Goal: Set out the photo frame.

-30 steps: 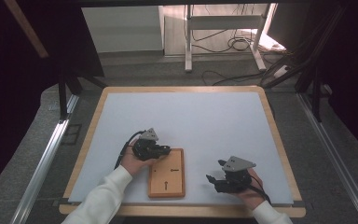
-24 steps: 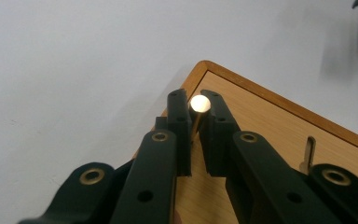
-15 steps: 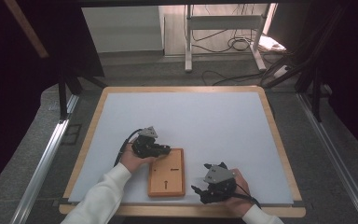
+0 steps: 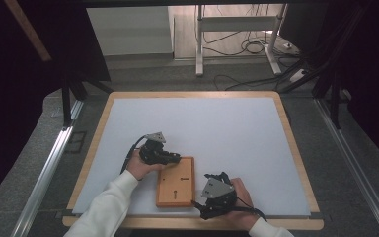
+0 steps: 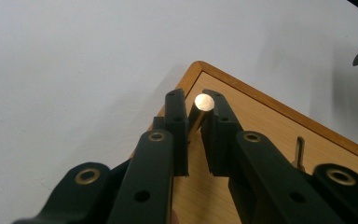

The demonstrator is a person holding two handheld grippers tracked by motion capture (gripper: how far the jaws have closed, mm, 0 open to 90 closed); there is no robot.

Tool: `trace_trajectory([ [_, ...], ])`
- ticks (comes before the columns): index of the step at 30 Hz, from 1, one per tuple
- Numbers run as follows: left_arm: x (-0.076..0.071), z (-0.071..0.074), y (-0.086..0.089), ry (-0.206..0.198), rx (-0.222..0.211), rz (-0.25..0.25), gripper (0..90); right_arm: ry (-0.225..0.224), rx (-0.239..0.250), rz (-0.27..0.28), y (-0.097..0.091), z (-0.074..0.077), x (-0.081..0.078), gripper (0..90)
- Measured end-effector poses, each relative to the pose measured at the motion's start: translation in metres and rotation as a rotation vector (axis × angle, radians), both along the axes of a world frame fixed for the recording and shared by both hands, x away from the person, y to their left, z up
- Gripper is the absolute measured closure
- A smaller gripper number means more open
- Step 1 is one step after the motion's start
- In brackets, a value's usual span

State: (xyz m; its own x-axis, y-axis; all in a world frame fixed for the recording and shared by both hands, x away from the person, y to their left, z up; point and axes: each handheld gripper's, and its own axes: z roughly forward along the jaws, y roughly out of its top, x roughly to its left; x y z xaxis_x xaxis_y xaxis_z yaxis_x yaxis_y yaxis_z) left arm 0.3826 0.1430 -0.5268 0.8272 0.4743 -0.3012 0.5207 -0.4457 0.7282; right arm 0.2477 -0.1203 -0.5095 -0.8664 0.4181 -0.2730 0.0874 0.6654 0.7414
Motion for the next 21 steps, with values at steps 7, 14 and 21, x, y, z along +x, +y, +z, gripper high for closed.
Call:
trace_trajectory([
  [7, 0.005, 0.0, 0.001, 0.033, -0.018, 0.003, 82.2, -0.002, 0.002, 0.035, 0.005, 0.006, -0.009, 10.8],
  [14, 0.008, -0.001, 0.002, 0.058, -0.026, 0.004, 82.3, -0.007, -0.035, 0.064, 0.021, -0.001, -0.013, 10.7],
  [21, 0.009, -0.001, 0.003, 0.072, -0.037, 0.006, 82.1, -0.064, -0.097, 0.074, 0.043, -0.012, -0.011, 11.6],
])
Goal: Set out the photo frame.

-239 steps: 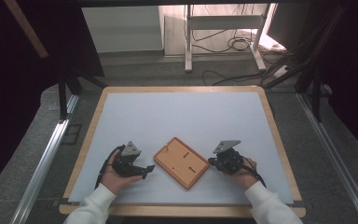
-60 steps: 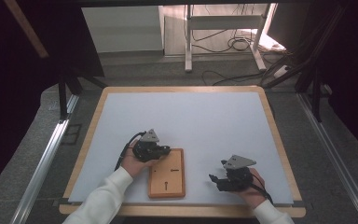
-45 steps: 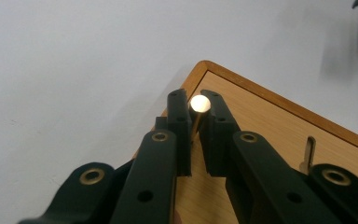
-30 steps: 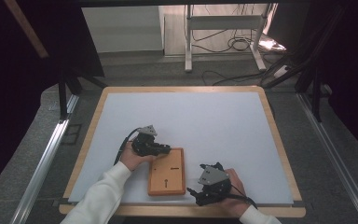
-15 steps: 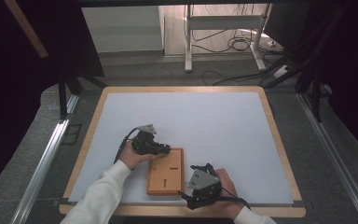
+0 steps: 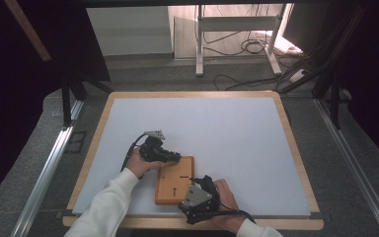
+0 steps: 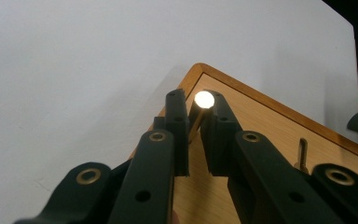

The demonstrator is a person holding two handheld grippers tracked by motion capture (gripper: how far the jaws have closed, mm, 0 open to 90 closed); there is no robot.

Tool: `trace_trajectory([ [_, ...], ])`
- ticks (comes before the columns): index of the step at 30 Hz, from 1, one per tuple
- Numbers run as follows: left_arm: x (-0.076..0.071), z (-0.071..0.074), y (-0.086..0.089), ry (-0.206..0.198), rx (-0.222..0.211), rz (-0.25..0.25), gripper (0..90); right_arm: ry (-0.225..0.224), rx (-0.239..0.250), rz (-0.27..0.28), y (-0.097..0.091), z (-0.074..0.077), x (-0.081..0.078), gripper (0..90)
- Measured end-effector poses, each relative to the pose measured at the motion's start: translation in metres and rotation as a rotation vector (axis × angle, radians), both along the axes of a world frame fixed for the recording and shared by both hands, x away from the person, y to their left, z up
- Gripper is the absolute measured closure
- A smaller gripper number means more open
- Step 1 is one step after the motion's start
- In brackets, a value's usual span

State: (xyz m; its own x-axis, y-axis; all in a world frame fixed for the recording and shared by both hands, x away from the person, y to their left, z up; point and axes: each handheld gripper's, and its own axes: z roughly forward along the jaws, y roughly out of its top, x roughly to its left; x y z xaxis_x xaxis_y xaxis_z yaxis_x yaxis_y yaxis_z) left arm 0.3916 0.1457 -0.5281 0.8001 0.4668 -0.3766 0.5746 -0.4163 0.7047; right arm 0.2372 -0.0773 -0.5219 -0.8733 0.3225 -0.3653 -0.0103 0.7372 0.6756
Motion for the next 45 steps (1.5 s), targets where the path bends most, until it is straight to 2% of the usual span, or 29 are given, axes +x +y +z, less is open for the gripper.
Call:
trace_trajectory([
  [5, 0.0, -0.001, 0.0, 0.004, -0.008, 0.018, 82.5, -0.074, -0.031, -0.008, 0.007, -0.003, 0.0, 14.1],
  [10, -0.004, -0.001, 0.0, -0.018, -0.01, 0.049, 83.5, -0.129, -0.031, 0.001, 0.006, -0.001, -0.004, 22.7],
  [15, -0.006, -0.001, -0.002, -0.043, 0.008, 0.069, 84.3, -0.134, -0.032, 0.003, 0.005, 0.003, -0.005, 30.0],
  [20, -0.008, 0.0, -0.004, -0.071, 0.03, 0.07, 84.1, -0.154, -0.043, -0.001, 0.003, 0.004, -0.006, 33.1],
  [35, -0.008, -0.002, -0.002, -0.075, 0.002, 0.088, 79.9, -0.17, -0.038, -0.005, 0.002, 0.012, -0.004, 37.8],
  [41, -0.009, -0.002, 0.001, -0.081, 0.009, 0.117, 72.0, -0.18, -0.029, -0.011, -0.001, 0.014, -0.001, 39.2],
  [43, -0.01, 0.0, 0.002, -0.1, 0.031, 0.138, 68.2, -0.182, -0.029, -0.016, -0.001, 0.015, -0.001, 39.6],
  [45, -0.014, 0.003, 0.006, -0.136, 0.052, 0.16, 63.4, -0.188, -0.03, -0.019, -0.001, 0.016, 0.0, 40.0],
])
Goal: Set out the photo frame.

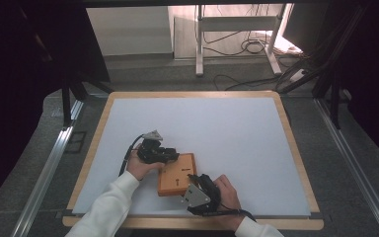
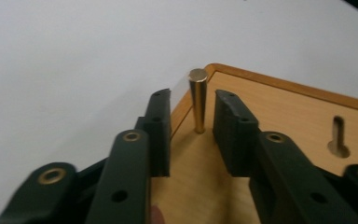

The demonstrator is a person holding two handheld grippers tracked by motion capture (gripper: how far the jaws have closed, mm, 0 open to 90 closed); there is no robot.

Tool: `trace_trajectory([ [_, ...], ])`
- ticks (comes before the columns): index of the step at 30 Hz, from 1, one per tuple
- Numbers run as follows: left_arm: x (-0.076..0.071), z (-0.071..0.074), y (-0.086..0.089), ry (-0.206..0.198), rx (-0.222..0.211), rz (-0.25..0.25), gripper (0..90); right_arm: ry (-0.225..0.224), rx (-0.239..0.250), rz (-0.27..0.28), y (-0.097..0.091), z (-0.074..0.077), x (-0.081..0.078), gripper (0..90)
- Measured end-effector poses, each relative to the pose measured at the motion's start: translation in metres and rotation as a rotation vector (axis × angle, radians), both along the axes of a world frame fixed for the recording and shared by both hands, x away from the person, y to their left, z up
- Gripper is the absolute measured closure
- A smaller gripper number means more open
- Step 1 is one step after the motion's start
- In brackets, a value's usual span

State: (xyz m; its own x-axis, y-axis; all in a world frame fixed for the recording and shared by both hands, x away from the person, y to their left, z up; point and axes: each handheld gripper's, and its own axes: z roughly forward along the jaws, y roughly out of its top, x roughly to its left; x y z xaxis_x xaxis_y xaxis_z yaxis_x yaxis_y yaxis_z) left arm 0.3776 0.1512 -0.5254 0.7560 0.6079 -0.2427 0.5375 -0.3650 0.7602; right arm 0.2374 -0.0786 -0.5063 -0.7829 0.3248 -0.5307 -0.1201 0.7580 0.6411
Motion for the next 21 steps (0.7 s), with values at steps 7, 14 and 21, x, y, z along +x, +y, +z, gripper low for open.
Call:
trace_trajectory([
  [7, -0.015, 0.012, 0.02, -0.054, -0.016, 0.055, 51.4, -0.003, -0.004, -0.001, 0.0, -0.001, 0.002, 40.1],
  [14, -0.038, 0.015, 0.037, -0.1, 0.012, 0.086, 41.5, -0.009, -0.001, -0.006, -0.001, 0.001, 0.003, 41.2],
  [21, -0.057, 0.018, 0.056, -0.14, 0.044, 0.122, 37.2, -0.011, -0.007, -0.008, 0.0, 0.001, 0.004, 41.3],
])
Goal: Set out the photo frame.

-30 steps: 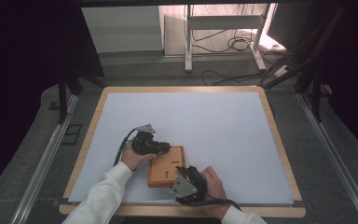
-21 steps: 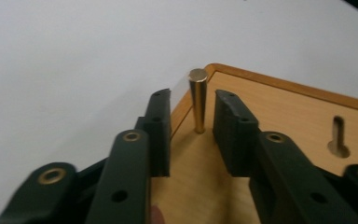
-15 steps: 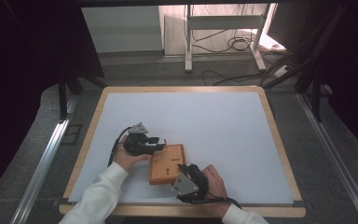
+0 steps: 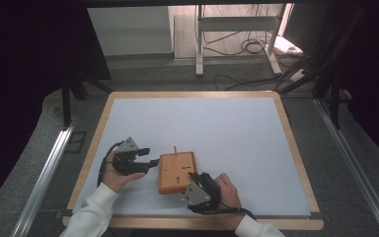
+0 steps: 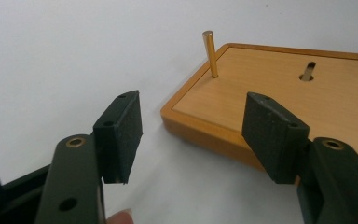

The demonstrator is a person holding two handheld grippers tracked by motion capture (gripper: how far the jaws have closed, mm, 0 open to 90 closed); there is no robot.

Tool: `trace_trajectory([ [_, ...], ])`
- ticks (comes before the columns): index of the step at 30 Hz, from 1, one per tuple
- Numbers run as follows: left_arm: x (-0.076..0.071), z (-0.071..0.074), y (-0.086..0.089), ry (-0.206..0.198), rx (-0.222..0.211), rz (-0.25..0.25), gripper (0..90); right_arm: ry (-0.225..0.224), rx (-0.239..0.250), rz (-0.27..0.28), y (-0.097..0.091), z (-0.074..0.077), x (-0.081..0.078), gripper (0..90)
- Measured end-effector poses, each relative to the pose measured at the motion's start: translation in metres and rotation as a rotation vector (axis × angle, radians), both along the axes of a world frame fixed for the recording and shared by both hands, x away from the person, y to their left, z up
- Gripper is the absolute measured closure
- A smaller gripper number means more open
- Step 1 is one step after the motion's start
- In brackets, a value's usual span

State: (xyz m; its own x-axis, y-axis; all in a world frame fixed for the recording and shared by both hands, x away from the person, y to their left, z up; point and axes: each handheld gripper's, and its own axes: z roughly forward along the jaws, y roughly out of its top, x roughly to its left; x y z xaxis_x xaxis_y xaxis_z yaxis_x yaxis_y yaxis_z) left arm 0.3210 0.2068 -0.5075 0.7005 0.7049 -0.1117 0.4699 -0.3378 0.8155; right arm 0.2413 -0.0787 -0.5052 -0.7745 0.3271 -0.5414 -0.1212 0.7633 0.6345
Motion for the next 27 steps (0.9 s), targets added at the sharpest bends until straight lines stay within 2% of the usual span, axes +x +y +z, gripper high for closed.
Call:
trace_trajectory([
  [9, 0.001, -0.01, 0.01, 0.039, 0.004, 0.039, 36.2, -0.007, -0.003, 0.001, 0.001, 0.004, 0.003, 43.4],
  [27, 0.004, -0.015, 0.011, 0.056, 0.017, 0.036, 35.4, 0.011, -0.028, 0.03, -0.002, 0.022, 0.016, 48.6],
])
